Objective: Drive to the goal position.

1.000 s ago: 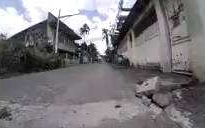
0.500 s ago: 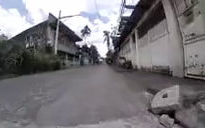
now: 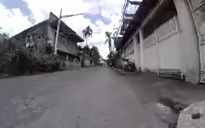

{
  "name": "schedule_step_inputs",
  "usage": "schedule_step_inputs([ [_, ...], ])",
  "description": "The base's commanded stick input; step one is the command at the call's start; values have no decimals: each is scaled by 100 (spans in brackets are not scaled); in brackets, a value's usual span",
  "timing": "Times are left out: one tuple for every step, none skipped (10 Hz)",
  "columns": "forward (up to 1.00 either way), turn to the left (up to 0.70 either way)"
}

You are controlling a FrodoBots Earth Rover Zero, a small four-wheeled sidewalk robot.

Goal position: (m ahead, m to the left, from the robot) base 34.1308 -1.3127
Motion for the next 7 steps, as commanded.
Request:
schedule_step_inputs([
  [100,0],
  [100,0],
  [100,0],
  [100,0],
  [100,0],
  [100,0],
  [100,0],
])
